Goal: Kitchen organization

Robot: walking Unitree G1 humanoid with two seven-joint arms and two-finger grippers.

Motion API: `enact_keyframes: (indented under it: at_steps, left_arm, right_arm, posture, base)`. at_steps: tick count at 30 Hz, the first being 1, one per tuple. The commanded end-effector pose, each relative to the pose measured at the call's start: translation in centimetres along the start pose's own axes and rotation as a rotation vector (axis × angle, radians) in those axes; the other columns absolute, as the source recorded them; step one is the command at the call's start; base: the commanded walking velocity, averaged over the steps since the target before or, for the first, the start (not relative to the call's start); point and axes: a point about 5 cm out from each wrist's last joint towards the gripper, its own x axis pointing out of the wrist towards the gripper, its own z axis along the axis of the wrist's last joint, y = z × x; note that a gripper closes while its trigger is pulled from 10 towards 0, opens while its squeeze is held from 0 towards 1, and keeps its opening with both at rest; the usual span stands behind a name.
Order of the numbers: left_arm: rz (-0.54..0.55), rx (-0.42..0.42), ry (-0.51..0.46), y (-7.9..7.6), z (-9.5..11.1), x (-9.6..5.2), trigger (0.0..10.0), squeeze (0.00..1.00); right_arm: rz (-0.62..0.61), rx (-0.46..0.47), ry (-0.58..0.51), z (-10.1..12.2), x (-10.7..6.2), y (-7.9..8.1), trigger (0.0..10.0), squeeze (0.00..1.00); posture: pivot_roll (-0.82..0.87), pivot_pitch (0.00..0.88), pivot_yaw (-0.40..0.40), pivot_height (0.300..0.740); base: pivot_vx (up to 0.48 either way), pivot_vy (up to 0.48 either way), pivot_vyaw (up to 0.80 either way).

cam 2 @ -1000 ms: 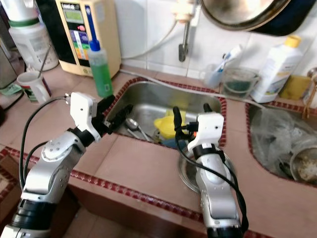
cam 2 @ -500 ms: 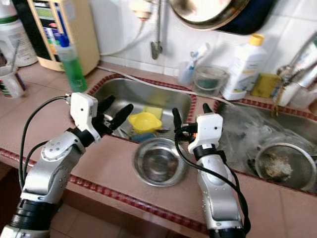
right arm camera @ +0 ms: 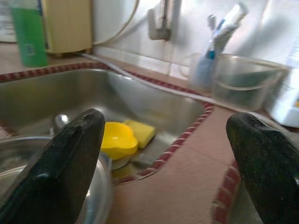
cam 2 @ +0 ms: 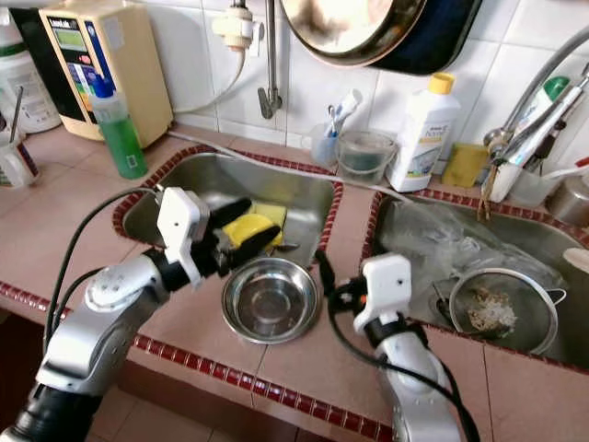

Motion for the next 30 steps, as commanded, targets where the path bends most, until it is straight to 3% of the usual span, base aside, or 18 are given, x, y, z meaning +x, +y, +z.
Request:
enact_keyframes:
  at_steps: [1, 12, 15, 21, 30]
  left_arm:
    - [-0.038, 0.016, 0.011, -0.4, 0.2, 0.0, 10.0, 0.00]
    - [-0.115, -0.007, 0.014, -1.6, 0.5, -0.3, 10.0, 0.00]
    - [-0.106, -0.006, 0.011, -1.3, 0.7, -0.5, 10.0, 0.00]
    - [-0.092, 0.001, 0.011, -0.9, 1.0, -0.9, 10.0, 0.00]
    - [-0.075, 0.001, 0.005, -0.7, 1.4, -1.0, 10.0, 0.00]
  right_arm:
    - [0.028, 0.005, -0.006, 0.4, -0.1, 0.3, 10.0, 0.00]
    - [0.106, 0.022, 0.067, -0.3, 0.7, 0.3, 10.0, 0.00]
    - [0.092, 0.120, 0.082, -0.3, 1.4, -0.4, 10.0, 0.00]
    - [0.098, 0.188, 0.102, -0.1, 2.7, -1.5, 10.0, 0.00]
    - [0.160, 0.261, 0.135, 0.3, 3.9, -1.6, 10.0, 0.00]
  posture:
    - [-0.11, 0.026, -0.007, 0.740]
    - [-0.10, 0.036, -0.016, 0.740]
    - [-0.09, 0.039, -0.020, 0.740]
    - [-0.08, 0.047, -0.036, 0.740]
    - [-0.07, 0.054, -0.043, 0.740]
  base:
    - [0.000, 0.000, 0.00]
    - [0.000, 0.000, 0.00]
    - [0.000, 0.000, 0.00]
    - [0.000, 0.000, 0.00]
    - [0.000, 0.000, 0.00]
